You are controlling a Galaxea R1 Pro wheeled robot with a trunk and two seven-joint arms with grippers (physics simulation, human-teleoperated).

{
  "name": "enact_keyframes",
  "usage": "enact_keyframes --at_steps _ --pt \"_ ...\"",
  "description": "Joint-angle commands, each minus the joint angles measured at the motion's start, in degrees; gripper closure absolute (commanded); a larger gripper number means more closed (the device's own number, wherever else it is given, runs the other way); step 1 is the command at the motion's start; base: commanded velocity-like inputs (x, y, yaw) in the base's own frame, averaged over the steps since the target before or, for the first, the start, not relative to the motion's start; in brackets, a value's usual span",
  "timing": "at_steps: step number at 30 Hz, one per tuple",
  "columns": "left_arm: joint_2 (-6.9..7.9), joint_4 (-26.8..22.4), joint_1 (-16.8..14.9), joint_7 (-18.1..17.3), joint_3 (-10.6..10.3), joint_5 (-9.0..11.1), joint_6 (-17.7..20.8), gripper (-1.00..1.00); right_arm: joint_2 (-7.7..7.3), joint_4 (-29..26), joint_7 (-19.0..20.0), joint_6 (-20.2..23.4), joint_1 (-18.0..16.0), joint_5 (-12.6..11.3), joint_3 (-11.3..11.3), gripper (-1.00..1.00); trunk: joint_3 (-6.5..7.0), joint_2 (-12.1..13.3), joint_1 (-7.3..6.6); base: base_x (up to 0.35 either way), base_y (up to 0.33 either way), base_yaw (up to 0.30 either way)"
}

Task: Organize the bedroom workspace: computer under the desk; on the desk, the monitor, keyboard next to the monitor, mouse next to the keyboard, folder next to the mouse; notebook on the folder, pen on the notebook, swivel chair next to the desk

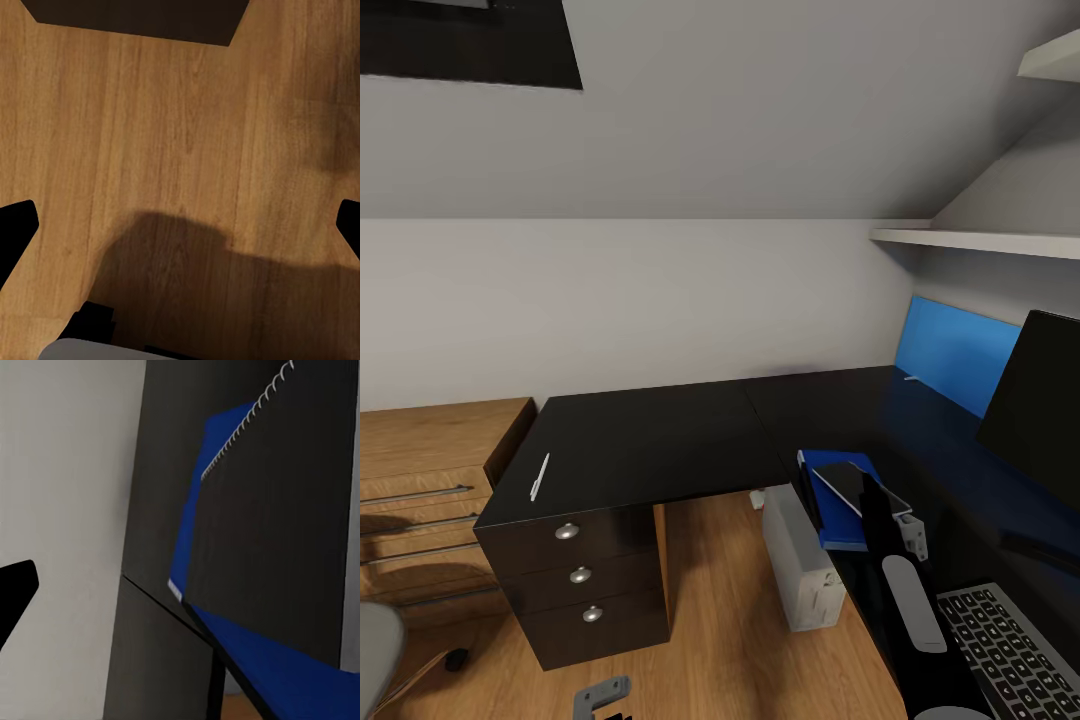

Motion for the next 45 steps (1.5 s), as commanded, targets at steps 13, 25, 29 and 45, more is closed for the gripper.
enact_keyframes --at_steps 13,25,29,45 --pt "0.08 -0.11 -0.05 0.49 -0.26 0.40 0.11 -1.00 0.03 -0.22 -0.14 -0.17 -0.04 -0.60 0.00 -1.00 -0.06 -0.04 0.00 -0.165 0.000 0.000" --pt "0.08 0.44 -0.05 0.49 -0.36 0.42 0.11 -1.00 0.09 -0.53 0.45 -0.14 -0.04 -0.68 0.29 -1.00 1.55 3.57 -1.98 -0.003 0.000 0.000" --pt "0.08 1.10 -0.05 0.49 -0.41 0.41 0.11 -1.00 0.20 -0.59 0.63 -0.08 -0.04 -0.78 0.33 -1.00 2.27 5.18 -2.86 0.000 0.000 0.000" --pt "0.08 1.47 -0.05 0.49 -0.44 0.32 0.02 -1.00 0.63 -0.72 0.27 -0.15 -0.04 -0.96 7.53 -1.00 3.48 7.58 -4.18 0.000 0.000 0.106"
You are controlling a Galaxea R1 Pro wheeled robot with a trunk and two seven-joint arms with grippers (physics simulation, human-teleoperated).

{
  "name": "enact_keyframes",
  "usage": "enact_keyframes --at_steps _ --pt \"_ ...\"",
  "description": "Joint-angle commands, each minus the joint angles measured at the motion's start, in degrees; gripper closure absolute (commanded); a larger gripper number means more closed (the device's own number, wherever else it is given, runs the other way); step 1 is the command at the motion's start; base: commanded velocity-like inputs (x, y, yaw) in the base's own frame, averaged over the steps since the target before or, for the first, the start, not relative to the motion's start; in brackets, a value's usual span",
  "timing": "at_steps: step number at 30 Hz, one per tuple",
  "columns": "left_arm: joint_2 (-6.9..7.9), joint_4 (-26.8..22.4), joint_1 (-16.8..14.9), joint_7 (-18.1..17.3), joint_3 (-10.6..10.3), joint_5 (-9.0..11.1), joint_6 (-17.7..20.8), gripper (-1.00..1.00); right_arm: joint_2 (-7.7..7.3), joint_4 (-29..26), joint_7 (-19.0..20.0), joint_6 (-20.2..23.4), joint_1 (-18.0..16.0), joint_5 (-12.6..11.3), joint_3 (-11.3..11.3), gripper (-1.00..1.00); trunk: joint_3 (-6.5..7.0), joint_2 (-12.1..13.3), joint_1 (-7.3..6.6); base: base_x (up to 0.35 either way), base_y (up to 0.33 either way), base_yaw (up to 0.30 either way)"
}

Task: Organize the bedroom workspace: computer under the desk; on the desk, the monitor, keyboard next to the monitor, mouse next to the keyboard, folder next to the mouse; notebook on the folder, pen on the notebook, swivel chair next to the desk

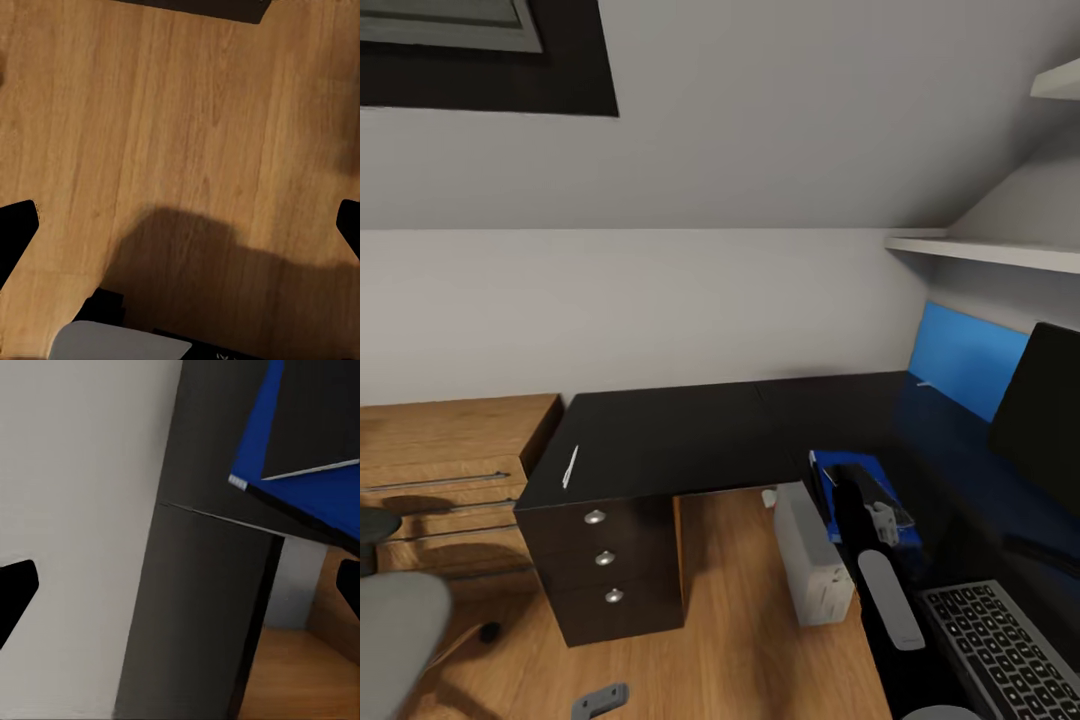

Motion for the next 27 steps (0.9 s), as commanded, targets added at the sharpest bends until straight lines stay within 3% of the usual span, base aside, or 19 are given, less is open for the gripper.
enact_keyframes --at_steps 1,3,5,10,16,23,27 --pt "0.08 -0.09 -0.06 0.49 -0.29 0.40 0.11 -1.00 0.02 -0.04 -0.18 -0.24 -0.02 -0.58 0.67 -1.00 -0.04 -0.04 0.00 0.000 0.000 0.256" --pt "0.08 -0.09 -0.06 0.49 -0.29 0.40 0.11 -1.00 0.03 0.14 -0.20 -0.28 -0.02 -0.54 2.00 -1.00 0.00 -0.04 0.00 0.000 0.000 0.260" --pt "0.08 -0.09 -0.06 0.49 -0.29 0.40 0.11 -1.00 0.03 1.33 -0.22 -0.56 -0.02 -0.42 5.55 -1.00 0.04 -0.04 0.00 0.000 0.000 0.266" --pt "0.08 -0.09 -0.06 0.49 -0.29 0.40 0.11 -1.00 0.04 3.93 -0.23 -4.11 -0.02 -0.28 11.98 -1.00 0.15 -0.04 0.00 0.000 0.000 0.269" --pt "0.08 -0.09 -0.06 0.49 -0.29 0.40 0.11 -1.00 0.04 4.71 -0.30 -7.99 -0.02 -0.25 16.68 -1.00 0.28 -0.04 0.00 0.000 0.000 0.271" --pt "0.08 -0.09 -0.07 0.49 -0.29 0.40 0.11 -1.00 0.09 5.80 -0.32 -9.92 -0.02 -0.24 19.29 -1.00 0.40 -0.04 0.00 0.000 0.000 0.272" --pt "0.08 -0.09 -0.07 0.49 -0.29 0.40 0.11 -1.00 0.06 6.31 -0.33 -10.47 -0.02 -0.19 19.70 -1.00 0.42 -0.04 0.00 0.000 0.000 0.274"
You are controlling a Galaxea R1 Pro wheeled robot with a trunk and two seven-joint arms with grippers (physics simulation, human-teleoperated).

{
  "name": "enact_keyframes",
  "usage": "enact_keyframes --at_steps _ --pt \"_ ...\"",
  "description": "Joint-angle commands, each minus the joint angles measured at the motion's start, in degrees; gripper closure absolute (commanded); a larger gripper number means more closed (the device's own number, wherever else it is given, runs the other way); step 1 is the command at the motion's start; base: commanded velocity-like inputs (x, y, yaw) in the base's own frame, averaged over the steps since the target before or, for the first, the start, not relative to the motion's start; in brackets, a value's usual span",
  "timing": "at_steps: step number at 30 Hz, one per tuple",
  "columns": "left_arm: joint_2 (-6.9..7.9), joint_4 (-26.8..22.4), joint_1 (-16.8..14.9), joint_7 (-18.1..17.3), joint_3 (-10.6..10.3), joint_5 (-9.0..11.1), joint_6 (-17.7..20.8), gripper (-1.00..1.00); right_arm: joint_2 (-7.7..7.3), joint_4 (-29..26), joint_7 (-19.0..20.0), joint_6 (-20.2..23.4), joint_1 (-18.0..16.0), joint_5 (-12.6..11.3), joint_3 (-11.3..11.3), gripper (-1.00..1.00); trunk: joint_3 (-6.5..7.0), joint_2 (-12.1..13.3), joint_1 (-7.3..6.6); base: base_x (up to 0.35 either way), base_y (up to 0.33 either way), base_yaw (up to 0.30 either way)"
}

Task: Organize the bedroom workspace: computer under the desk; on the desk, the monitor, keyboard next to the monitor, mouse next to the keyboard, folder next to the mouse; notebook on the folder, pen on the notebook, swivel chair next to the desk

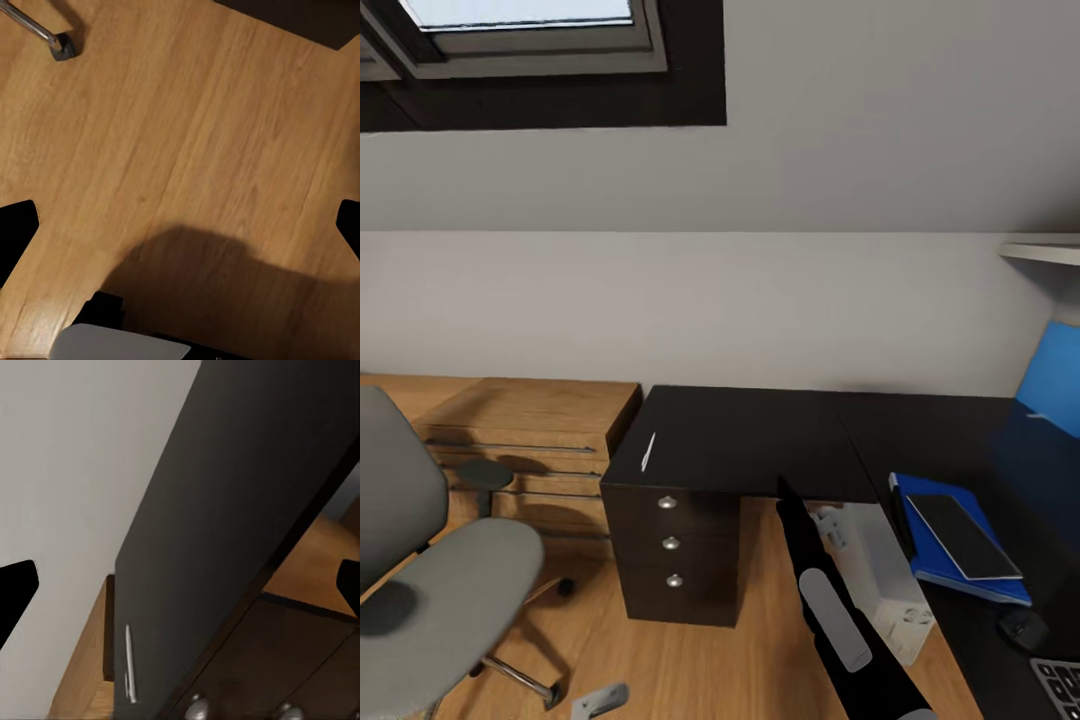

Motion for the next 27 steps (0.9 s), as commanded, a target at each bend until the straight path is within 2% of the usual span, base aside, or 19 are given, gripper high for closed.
enact_keyframes --at_steps 1,10,23,27 --pt "0.08 -0.08 -0.07 0.49 -0.29 0.39 0.11 -1.00 -0.04 -0.02 -0.21 -0.48 -0.03 -0.52 0.20 -1.00 -0.06 -0.04 0.00 0.000 0.000 0.275" --pt "0.08 -0.08 -0.06 0.50 -0.29 0.39 0.11 -1.00 -0.12 0.11 -0.20 -0.68 -0.03 -0.55 0.26 -1.00 -0.05 -0.04 0.00 0.000 0.000 0.266" --pt "0.08 -0.08 -0.06 0.50 -0.29 0.39 0.11 -1.00 -2.04 -0.58 0.08 0.51 -0.03 -0.66 0.07 -1.00 -0.05 -0.04 0.00 0.000 0.000 0.023" --pt "0.08 -0.08 -0.06 0.55 -0.29 0.39 0.11 -1.00 -2.33 -0.65 0.13 0.51 -0.03 -0.66 0.12 -1.00 0.66 1.57 -0.88 0.000 0.000 0.000"
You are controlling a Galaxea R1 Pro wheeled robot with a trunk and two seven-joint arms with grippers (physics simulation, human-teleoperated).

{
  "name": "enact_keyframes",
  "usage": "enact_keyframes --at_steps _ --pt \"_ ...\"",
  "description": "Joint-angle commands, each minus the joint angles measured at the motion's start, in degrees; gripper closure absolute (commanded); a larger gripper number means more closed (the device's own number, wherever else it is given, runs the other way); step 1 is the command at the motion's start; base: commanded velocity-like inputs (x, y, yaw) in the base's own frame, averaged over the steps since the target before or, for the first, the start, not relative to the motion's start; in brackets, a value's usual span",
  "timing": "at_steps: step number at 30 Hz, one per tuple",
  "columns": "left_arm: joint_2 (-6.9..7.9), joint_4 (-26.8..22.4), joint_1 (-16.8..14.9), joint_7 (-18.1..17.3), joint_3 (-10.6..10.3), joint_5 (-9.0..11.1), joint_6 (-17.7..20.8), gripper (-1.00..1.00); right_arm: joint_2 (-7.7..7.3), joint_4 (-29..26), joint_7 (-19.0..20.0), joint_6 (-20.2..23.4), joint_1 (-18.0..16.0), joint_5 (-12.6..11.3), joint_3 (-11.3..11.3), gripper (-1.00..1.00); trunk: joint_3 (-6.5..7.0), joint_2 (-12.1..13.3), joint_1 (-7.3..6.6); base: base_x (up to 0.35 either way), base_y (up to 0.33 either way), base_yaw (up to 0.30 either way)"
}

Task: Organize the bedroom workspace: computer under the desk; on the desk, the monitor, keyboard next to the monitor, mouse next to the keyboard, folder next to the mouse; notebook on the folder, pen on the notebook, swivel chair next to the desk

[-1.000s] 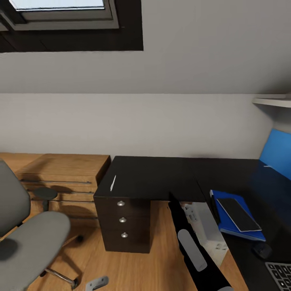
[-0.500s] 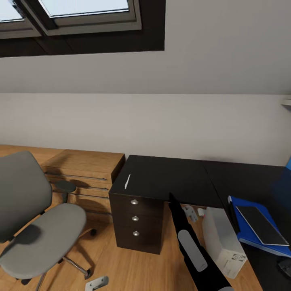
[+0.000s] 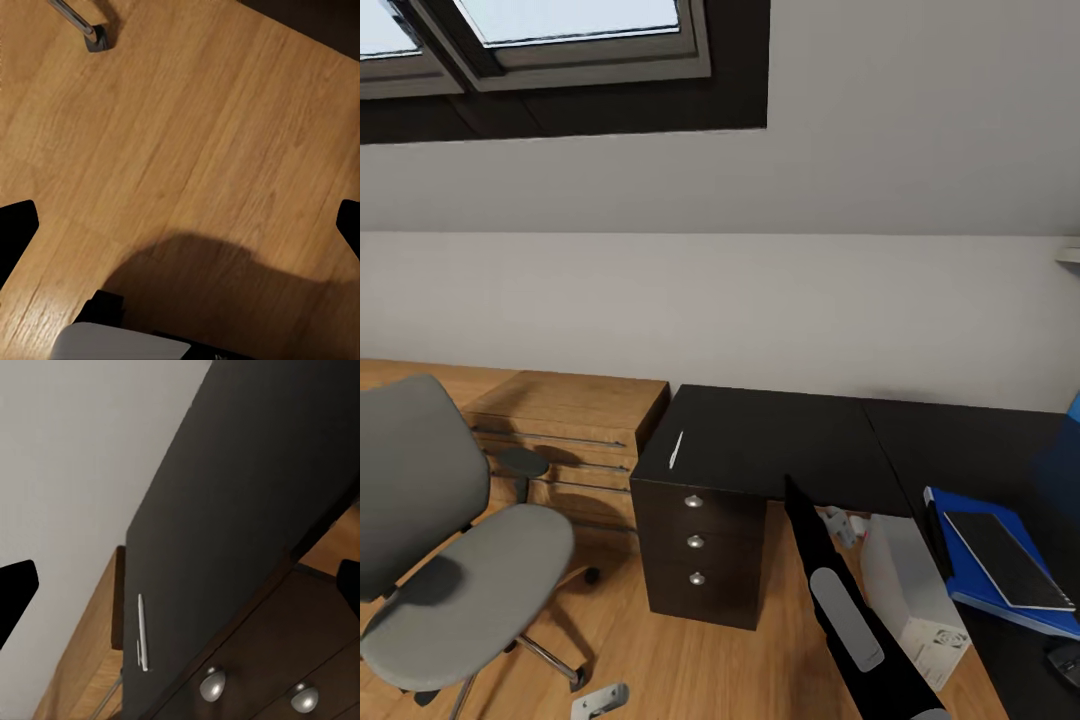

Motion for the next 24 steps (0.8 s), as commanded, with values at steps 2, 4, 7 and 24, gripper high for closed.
enact_keyframes --at_steps 2,4,7,24 --pt "0.08 -0.11 -0.05 0.51 -0.27 0.40 0.11 -1.00 -0.03 -0.36 -0.16 -0.45 -0.05 -0.59 0.25 -1.00 0.30 0.78 -0.44 0.000 0.000 0.000" --pt "0.08 -0.11 -0.05 0.55 -0.27 0.40 0.11 -1.00 0.14 -1.06 -0.08 -0.79 -0.05 -0.58 0.39 -1.00 0.66 1.58 -0.88 0.000 0.000 0.000" --pt "0.08 -0.11 -0.05 0.59 -0.27 0.40 0.11 -1.00 0.22 -1.18 -0.09 -0.89 -0.05 -0.54 0.52 -1.00 1.20 2.78 -1.54 0.000 0.000 0.000" --pt "-0.01 -0.11 -0.05 0.68 -3.23 0.28 -5.14 -1.00 1.35 -0.45 -0.44 -3.49 -0.05 -0.55 0.62 -1.00 4.28 8.80 -4.84 0.000 0.000 0.198"
